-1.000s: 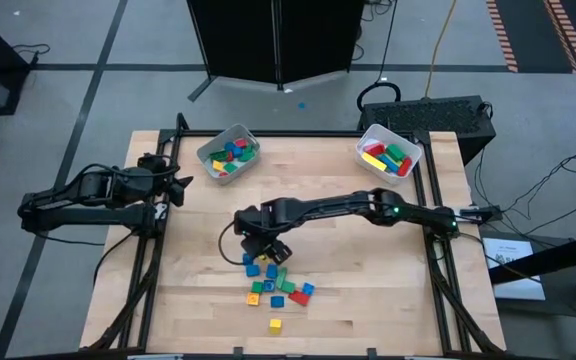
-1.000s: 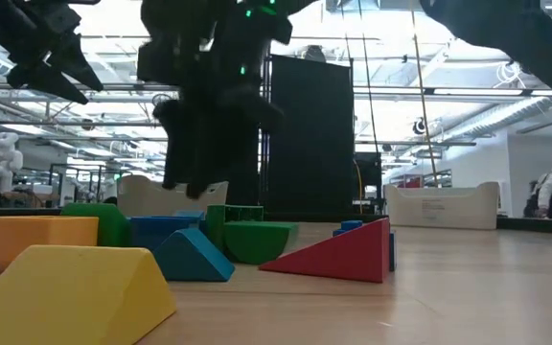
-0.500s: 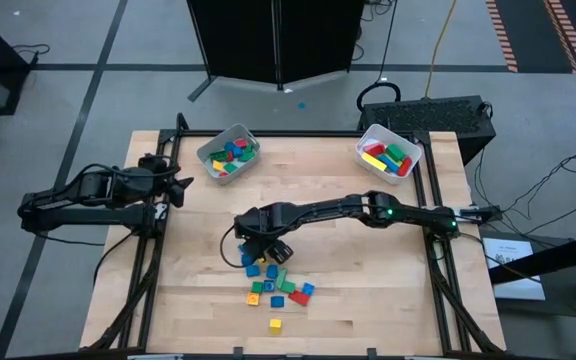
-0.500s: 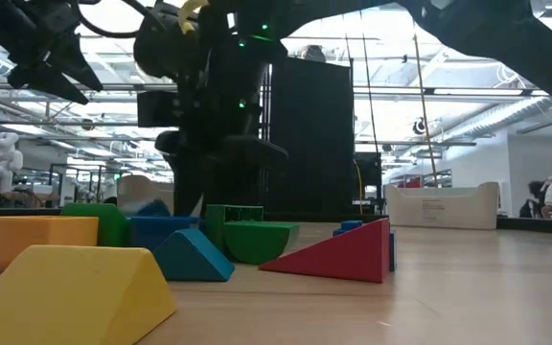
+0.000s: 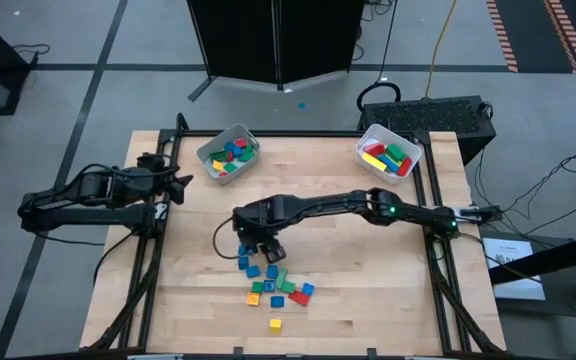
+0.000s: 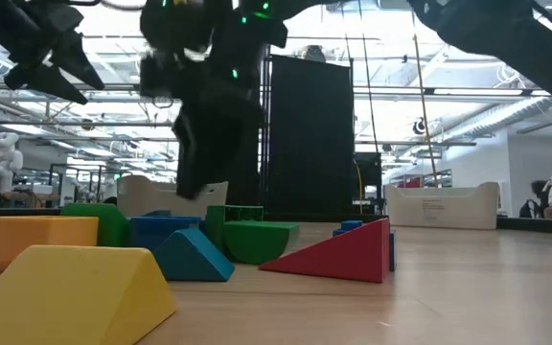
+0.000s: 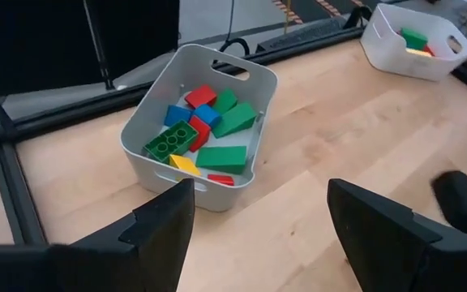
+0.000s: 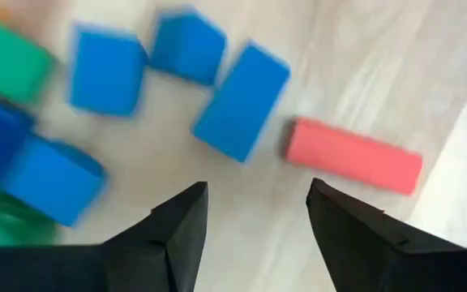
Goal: Sort blocks by size
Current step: Put the triangular blue block into the gray bin
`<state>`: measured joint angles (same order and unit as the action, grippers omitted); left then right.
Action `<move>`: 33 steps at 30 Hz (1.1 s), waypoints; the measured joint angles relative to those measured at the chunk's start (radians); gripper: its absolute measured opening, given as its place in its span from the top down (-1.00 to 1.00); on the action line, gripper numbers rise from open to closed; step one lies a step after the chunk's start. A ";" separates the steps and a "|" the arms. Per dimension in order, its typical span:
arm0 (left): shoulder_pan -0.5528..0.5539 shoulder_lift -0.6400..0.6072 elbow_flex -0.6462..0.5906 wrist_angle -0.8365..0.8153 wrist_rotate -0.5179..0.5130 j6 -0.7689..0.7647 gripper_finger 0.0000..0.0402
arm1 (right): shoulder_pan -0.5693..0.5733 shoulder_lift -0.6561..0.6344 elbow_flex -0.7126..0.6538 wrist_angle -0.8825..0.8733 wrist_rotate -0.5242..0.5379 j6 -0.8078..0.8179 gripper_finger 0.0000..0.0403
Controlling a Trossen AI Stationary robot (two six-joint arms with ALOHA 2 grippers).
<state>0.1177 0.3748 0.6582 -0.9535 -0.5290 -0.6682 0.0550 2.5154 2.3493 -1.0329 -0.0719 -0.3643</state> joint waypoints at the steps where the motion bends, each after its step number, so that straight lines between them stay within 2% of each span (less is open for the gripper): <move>1: 0.000 0.000 0.000 0.002 -0.007 -0.002 -0.40 | 0.002 -0.004 0.000 0.019 -0.027 0.024 -0.02; 6: 0.000 0.000 0.000 0.005 -0.059 -0.007 -0.40 | 0.019 -0.007 -0.001 0.053 -0.058 0.045 -0.02; 19: 0.000 0.000 0.000 0.032 -0.022 -0.059 -0.40 | 0.053 -0.006 -0.023 0.214 -0.051 0.164 0.01; 26: 0.000 0.000 0.000 0.031 -0.033 0.006 -0.40 | 0.043 0.004 -0.022 0.278 0.027 0.320 0.01; 33: 0.000 0.000 0.000 0.034 -0.041 0.045 -0.40 | 0.043 0.034 -0.023 0.218 0.020 0.462 0.01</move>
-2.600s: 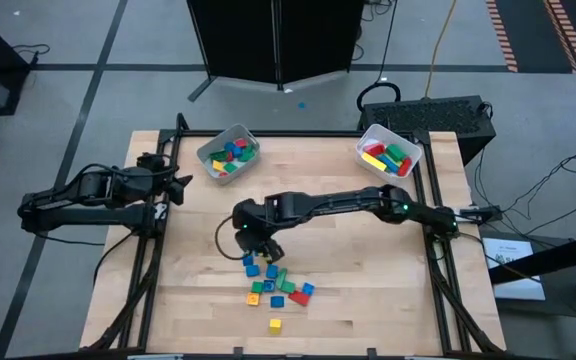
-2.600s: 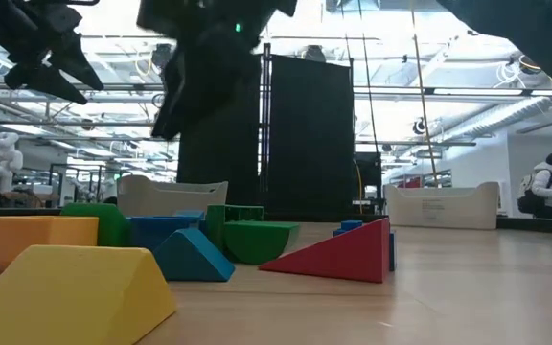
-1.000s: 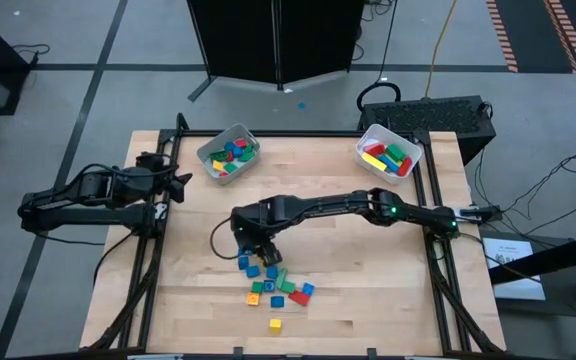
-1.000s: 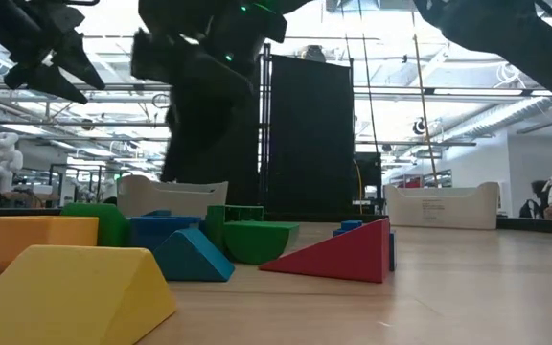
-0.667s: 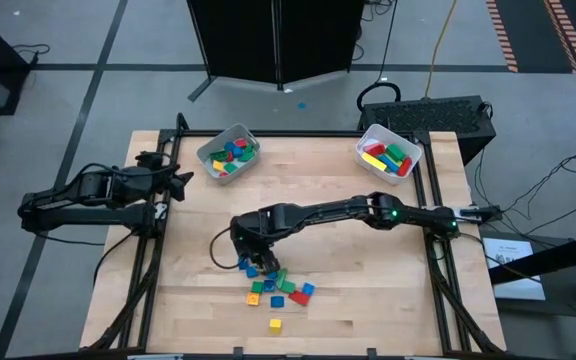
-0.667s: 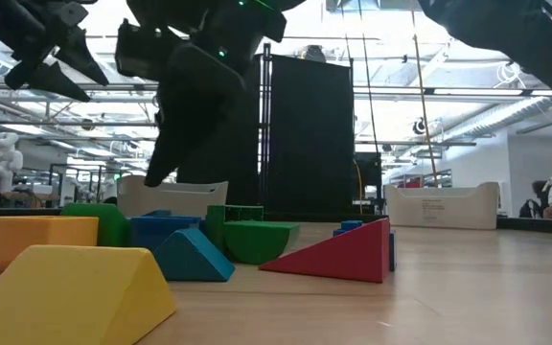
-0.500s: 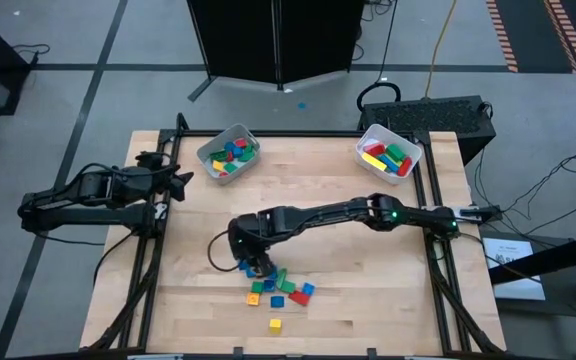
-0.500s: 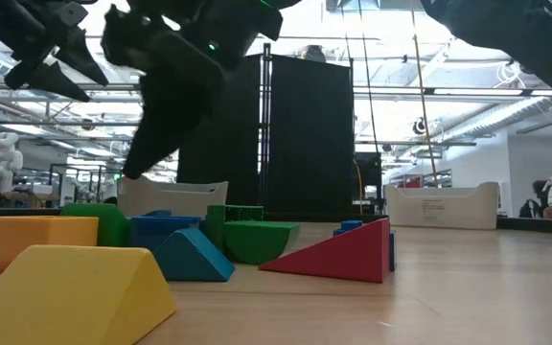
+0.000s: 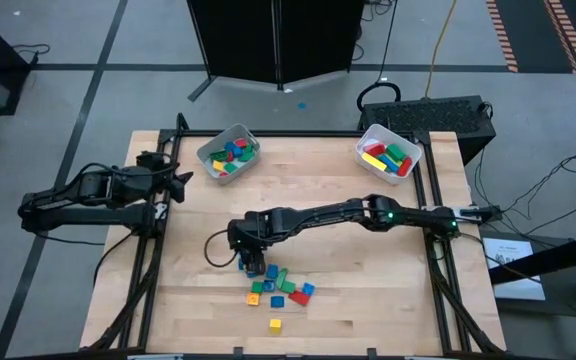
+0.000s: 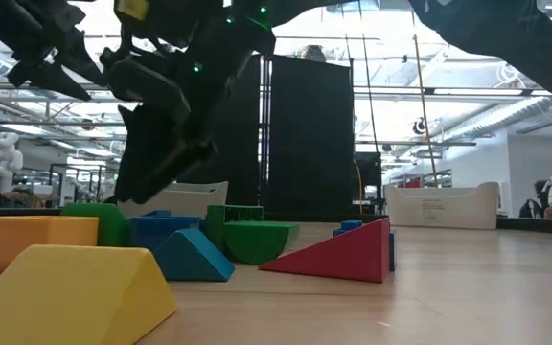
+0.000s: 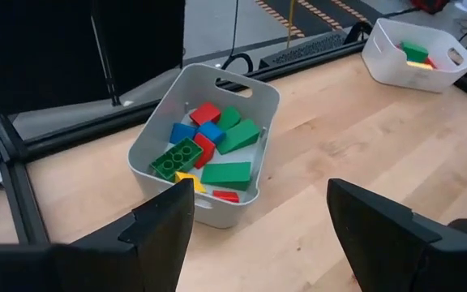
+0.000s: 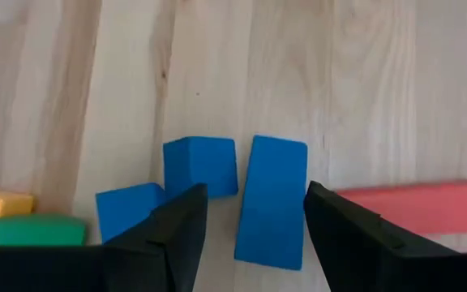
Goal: Sort blocks by size
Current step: Put the triangular blue block into the gray bin
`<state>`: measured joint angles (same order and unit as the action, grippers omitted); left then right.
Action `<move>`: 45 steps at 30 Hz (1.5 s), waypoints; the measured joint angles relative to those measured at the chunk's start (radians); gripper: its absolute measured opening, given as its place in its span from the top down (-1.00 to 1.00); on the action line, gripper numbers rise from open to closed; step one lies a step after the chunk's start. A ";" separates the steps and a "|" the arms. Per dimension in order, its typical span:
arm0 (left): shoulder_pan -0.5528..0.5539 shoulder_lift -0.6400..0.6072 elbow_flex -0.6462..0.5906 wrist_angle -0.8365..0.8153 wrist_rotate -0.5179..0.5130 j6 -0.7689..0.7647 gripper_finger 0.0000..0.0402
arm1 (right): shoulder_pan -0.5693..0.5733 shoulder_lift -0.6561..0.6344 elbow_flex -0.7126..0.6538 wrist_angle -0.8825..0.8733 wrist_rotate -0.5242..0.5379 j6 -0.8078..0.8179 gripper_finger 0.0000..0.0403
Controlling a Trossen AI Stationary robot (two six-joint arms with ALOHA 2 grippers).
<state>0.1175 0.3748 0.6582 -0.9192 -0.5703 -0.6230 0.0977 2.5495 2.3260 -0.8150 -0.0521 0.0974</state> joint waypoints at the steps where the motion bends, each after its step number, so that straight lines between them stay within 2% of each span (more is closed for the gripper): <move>1: 0.000 0.000 0.000 0.005 -0.002 0.001 -0.40 | 0.001 0.003 0.000 -0.001 0.000 0.017 0.01; 6: 0.000 0.000 0.000 0.017 -0.012 0.031 -0.40 | 0.001 0.008 0.001 -0.013 0.005 0.072 0.01; 11: 0.000 0.000 0.000 0.017 -0.011 0.032 -0.40 | 0.001 0.036 0.001 0.011 0.063 0.059 0.01; 20: 0.000 0.000 0.000 0.018 0.022 0.035 -0.40 | 0.000 0.072 0.005 -0.038 0.047 0.035 0.02; 23: 0.000 0.000 0.000 0.013 0.020 0.037 -0.40 | -0.005 0.073 0.005 -0.060 0.048 0.029 0.13; 27: 0.000 0.000 0.000 0.015 0.005 0.100 -0.40 | -0.020 0.073 0.005 -0.064 0.042 0.057 0.44; 34: 0.000 0.000 0.000 0.026 -0.005 0.107 -0.40 | -0.032 0.069 0.027 -0.058 0.036 0.036 0.45; 40: 0.000 0.000 0.000 0.031 -0.014 0.107 -0.40 | -0.075 -0.025 0.015 0.079 0.092 -0.003 0.45; 45: 0.000 0.004 0.000 0.055 -0.074 0.107 -0.40 | -0.170 -0.091 0.024 0.234 0.144 -0.096 0.45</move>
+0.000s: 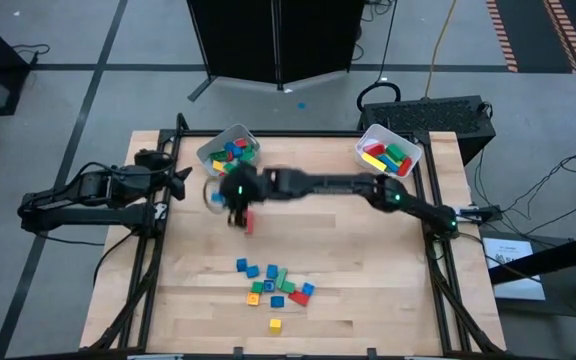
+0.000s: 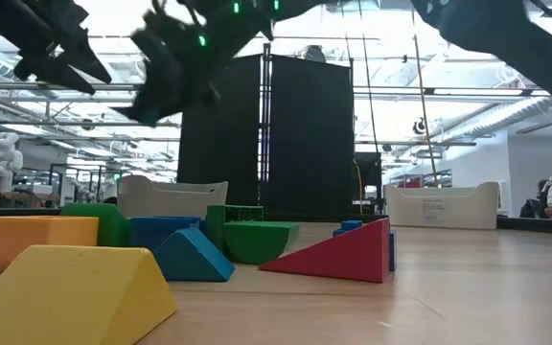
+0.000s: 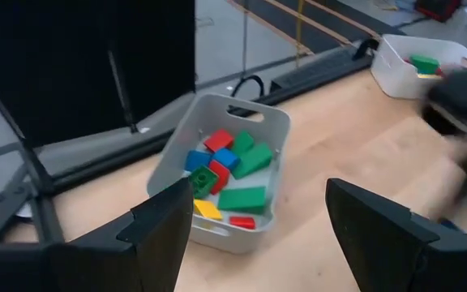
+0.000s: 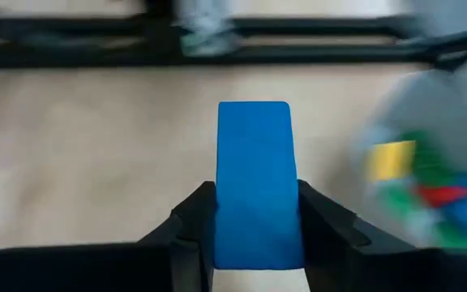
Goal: Sort blocks by size
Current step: Put the triangular blue block into the gray bin, then put the rectangular red block into the white bin
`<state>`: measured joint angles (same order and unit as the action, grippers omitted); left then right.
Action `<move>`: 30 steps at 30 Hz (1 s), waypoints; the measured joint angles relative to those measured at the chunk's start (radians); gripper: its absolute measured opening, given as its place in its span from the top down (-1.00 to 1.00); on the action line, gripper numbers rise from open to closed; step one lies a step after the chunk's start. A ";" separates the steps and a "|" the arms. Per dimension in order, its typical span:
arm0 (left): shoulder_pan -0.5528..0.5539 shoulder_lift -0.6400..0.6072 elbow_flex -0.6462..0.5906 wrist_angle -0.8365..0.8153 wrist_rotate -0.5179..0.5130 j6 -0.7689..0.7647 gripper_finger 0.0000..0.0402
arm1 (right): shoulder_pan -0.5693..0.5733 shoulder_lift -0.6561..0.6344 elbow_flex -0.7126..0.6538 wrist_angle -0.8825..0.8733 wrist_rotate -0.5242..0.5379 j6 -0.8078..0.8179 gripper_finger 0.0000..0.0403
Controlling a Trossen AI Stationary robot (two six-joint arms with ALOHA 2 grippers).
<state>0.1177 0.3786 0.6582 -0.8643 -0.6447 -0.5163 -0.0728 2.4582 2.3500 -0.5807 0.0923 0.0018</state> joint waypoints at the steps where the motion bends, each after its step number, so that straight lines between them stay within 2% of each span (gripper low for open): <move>1: 0.000 0.001 0.000 0.000 -0.015 0.000 -0.40 | -0.029 0.001 -0.001 0.028 0.004 -0.007 0.45; 4: 0.000 0.001 0.000 0.002 -0.060 -0.005 -0.40 | -0.116 0.011 -0.007 0.034 -0.010 0.032 0.45; 9: 0.000 0.001 0.000 0.010 -0.064 -0.053 -0.40 | -0.241 0.004 -0.004 0.061 -0.066 0.193 0.45; 15: 0.000 0.001 0.000 0.010 -0.072 -0.054 -0.40 | -0.341 0.036 -0.003 0.162 -0.109 0.248 0.45; 19: 0.000 0.001 0.000 0.010 -0.071 -0.055 -0.40 | -0.368 0.078 -0.003 0.232 -0.235 0.315 0.44; 21: 0.000 0.001 0.000 0.011 -0.070 -0.056 -0.40 | -0.367 0.086 -0.006 0.241 -0.265 0.343 0.31; 26: 0.000 0.001 0.000 0.012 -0.067 -0.080 -0.40 | -0.362 0.083 -0.002 0.261 -0.280 0.350 -0.19; 30: 0.000 0.001 0.000 0.011 -0.068 -0.080 -0.40 | -0.365 0.085 -0.003 0.234 -0.285 0.363 -0.30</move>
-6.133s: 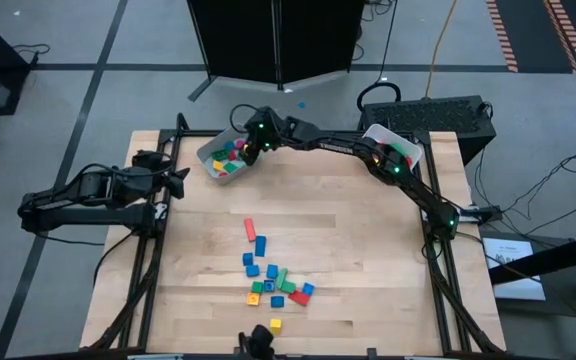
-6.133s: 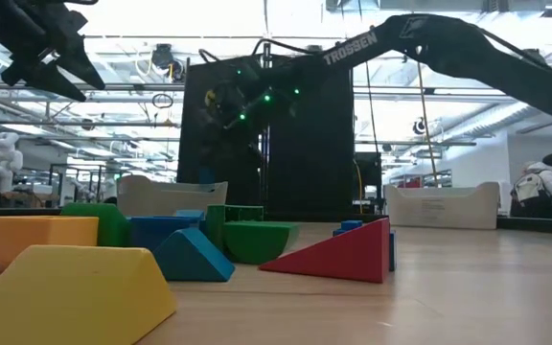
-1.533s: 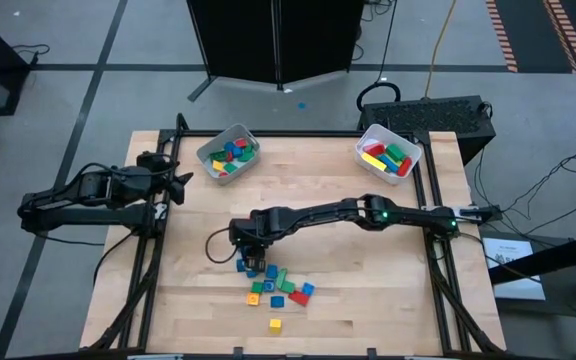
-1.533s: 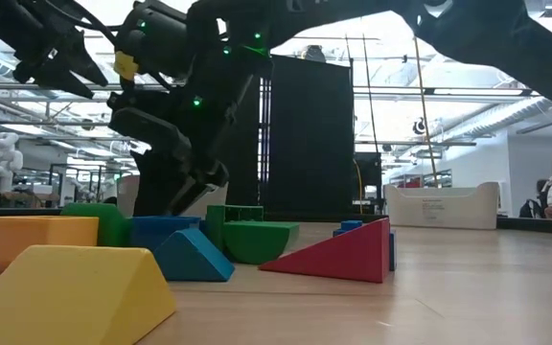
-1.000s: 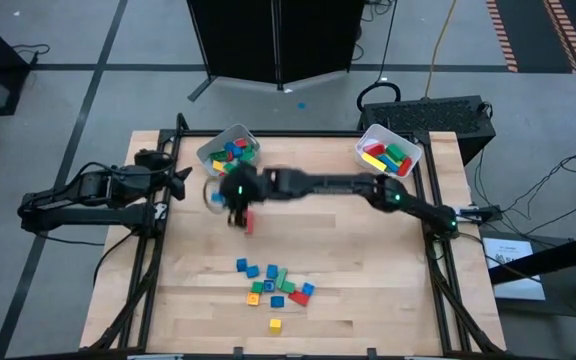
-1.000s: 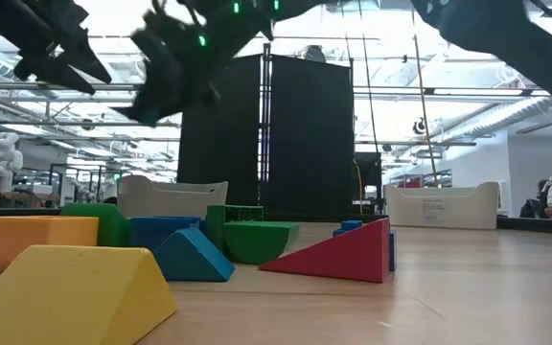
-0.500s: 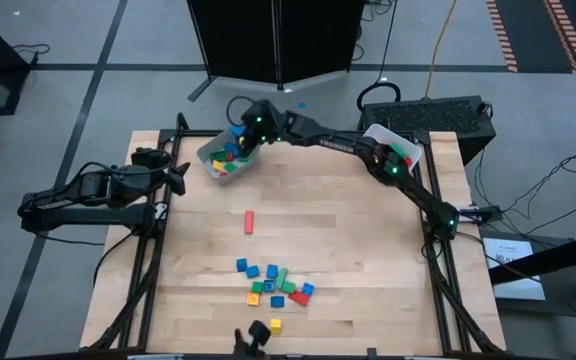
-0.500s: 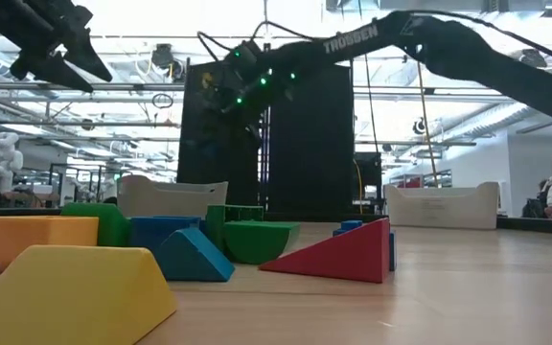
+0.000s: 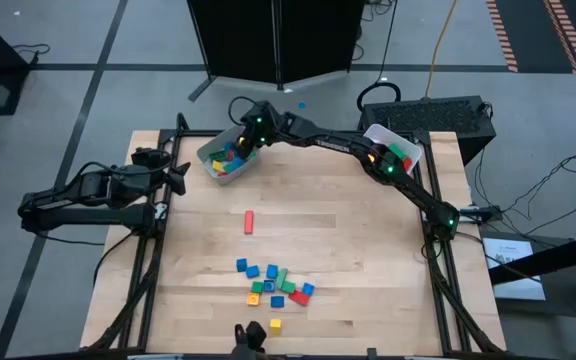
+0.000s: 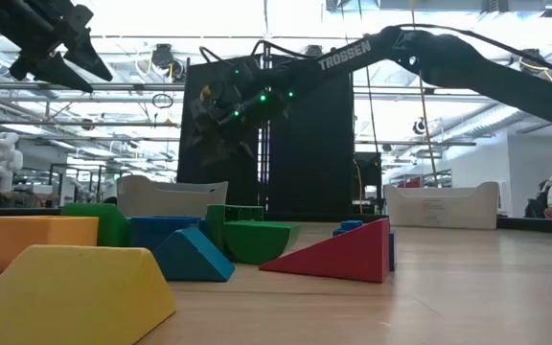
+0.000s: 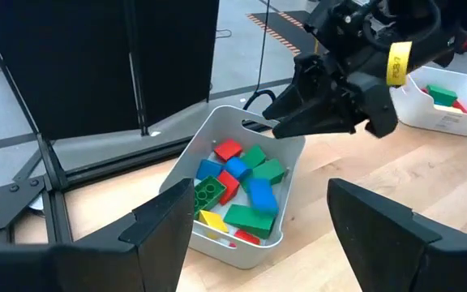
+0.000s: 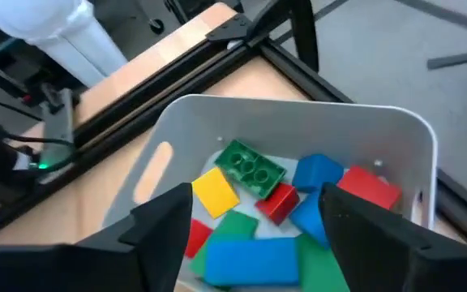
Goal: Sort blocks by size
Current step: Put the rectangular red block into the white bin
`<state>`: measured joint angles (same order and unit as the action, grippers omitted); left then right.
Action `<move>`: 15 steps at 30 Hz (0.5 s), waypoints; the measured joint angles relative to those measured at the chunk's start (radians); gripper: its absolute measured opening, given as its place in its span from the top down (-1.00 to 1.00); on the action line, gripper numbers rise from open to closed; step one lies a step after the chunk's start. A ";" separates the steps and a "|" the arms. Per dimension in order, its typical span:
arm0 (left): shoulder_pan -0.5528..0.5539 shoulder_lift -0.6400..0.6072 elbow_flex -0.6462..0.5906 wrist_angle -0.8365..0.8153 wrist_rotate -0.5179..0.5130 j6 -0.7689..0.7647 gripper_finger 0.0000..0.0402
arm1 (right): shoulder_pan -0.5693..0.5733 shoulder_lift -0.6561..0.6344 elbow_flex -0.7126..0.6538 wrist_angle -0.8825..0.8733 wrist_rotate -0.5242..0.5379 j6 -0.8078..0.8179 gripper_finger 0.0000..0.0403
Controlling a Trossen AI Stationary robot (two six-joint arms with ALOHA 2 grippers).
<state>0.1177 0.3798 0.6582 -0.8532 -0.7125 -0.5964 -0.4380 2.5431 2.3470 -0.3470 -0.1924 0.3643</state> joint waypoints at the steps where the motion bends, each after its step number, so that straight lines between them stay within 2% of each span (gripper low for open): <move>1: 0.000 0.000 0.000 0.000 0.000 0.000 -0.40 | -0.001 -0.004 0.000 -0.004 -0.025 0.012 -0.30; 3: 0.000 0.000 0.000 -0.001 0.000 0.007 -0.40 | -0.001 -0.017 0.000 -0.002 -0.150 0.007 -0.26; 7: 0.000 0.000 0.000 -0.013 0.000 0.008 -0.40 | 0.027 -0.066 0.000 -0.045 -0.548 -0.071 -0.14; 9: 0.000 0.000 0.000 -0.017 0.000 0.008 -0.40 | 0.069 -0.081 0.002 -0.124 -0.667 -0.145 -0.09; 12: 0.000 0.000 0.000 -0.017 0.000 0.009 -0.40 | 0.145 -0.083 0.001 -0.304 -0.651 -0.395 -0.04; 14: 0.000 0.000 0.000 -0.023 0.000 0.011 -0.40 | 0.195 -0.078 -0.001 -0.415 -0.584 -0.547 -0.02; 15: 0.000 0.000 0.000 -0.023 0.000 0.017 -0.40 | 0.218 -0.074 -0.001 -0.454 -0.519 -0.607 -0.01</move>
<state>0.1177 0.3798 0.6584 -0.8761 -0.7122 -0.5798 -0.2199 2.4689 2.3459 -0.8011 -0.7113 -0.2428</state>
